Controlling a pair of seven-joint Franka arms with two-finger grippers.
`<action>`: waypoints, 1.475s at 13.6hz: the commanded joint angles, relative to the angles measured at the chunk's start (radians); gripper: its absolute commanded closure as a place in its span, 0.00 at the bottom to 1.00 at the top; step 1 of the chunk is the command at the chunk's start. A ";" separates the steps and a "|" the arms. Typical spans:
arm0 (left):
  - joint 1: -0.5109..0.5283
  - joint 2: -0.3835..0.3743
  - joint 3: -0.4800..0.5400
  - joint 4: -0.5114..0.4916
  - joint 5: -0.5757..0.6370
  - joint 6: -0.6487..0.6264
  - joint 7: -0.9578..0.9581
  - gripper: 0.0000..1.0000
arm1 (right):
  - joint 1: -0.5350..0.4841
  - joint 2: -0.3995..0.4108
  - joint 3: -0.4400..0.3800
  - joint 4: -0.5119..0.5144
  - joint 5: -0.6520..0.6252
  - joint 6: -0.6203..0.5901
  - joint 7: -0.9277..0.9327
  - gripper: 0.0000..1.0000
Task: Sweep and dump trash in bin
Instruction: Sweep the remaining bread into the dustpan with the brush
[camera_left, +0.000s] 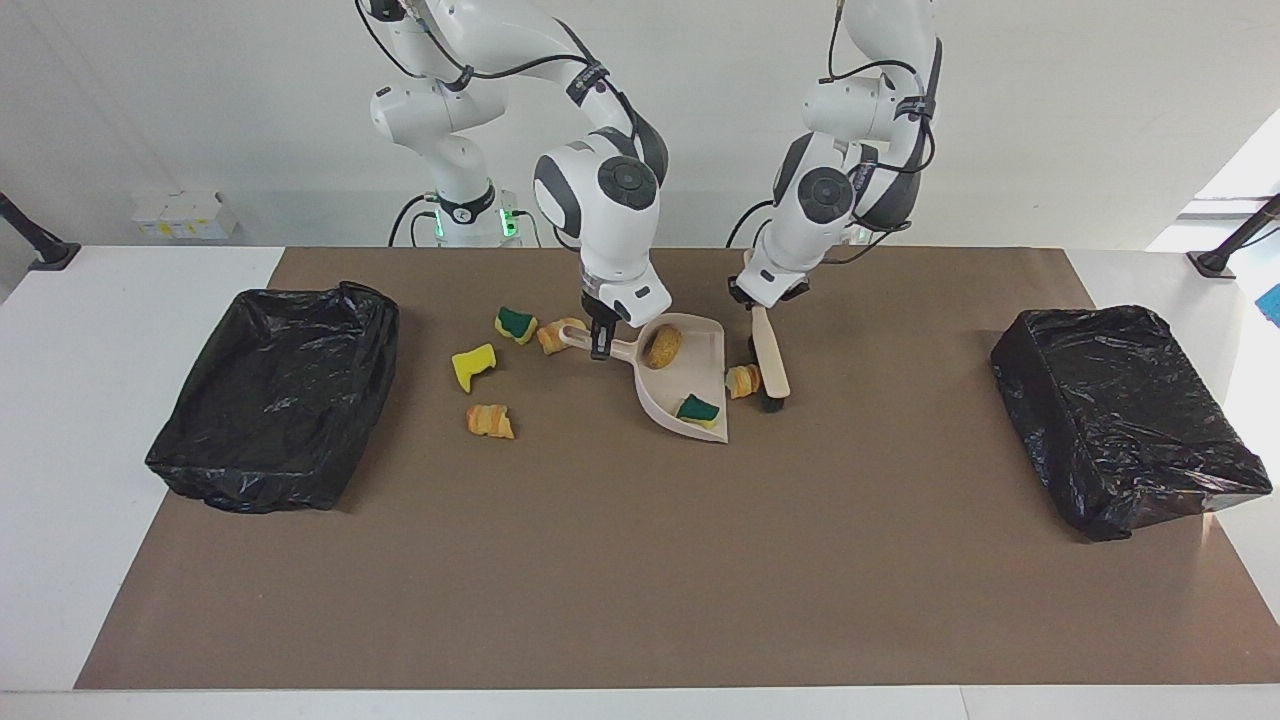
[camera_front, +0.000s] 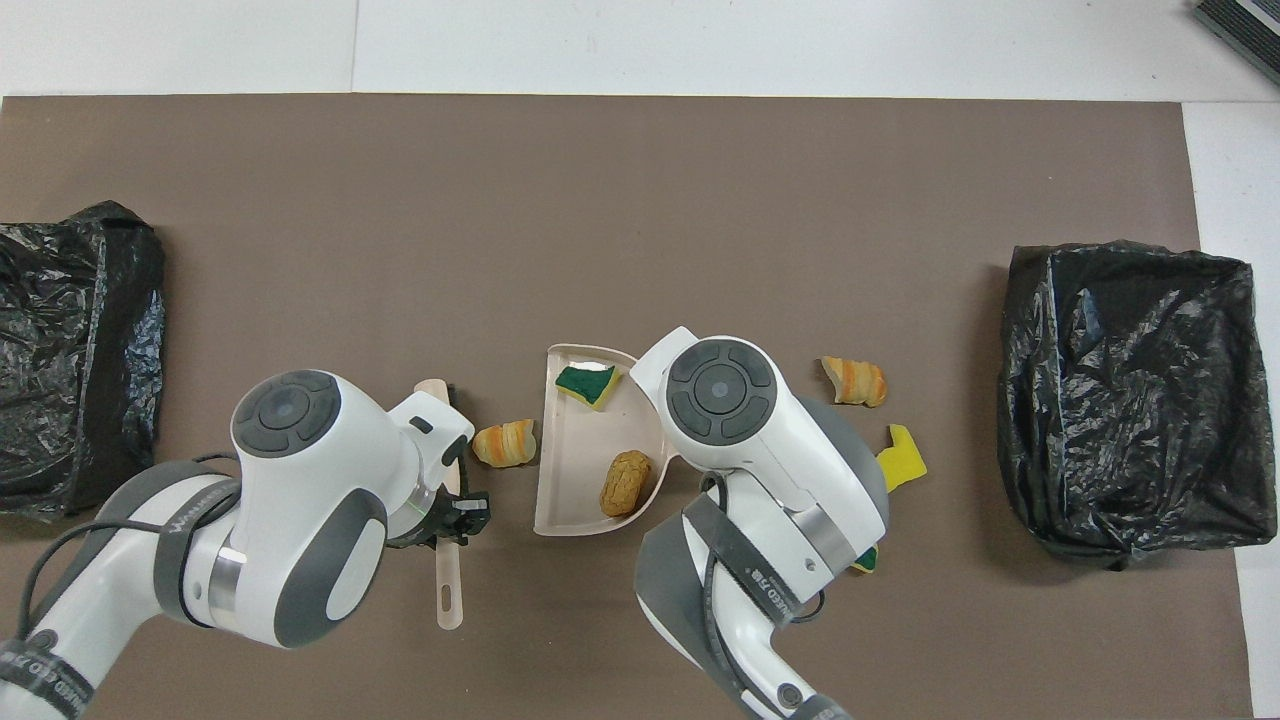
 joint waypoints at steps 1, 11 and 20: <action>-0.069 -0.009 0.011 0.006 -0.002 0.021 -0.007 1.00 | -0.012 -0.005 0.002 -0.004 0.023 -0.003 -0.066 1.00; 0.041 0.005 0.018 0.006 0.025 0.011 0.001 1.00 | -0.052 -0.030 0.002 -0.002 0.026 -0.036 -0.149 1.00; 0.136 0.020 0.017 0.010 0.076 0.021 -0.008 1.00 | -0.061 -0.036 0.002 -0.007 0.027 -0.050 -0.179 1.00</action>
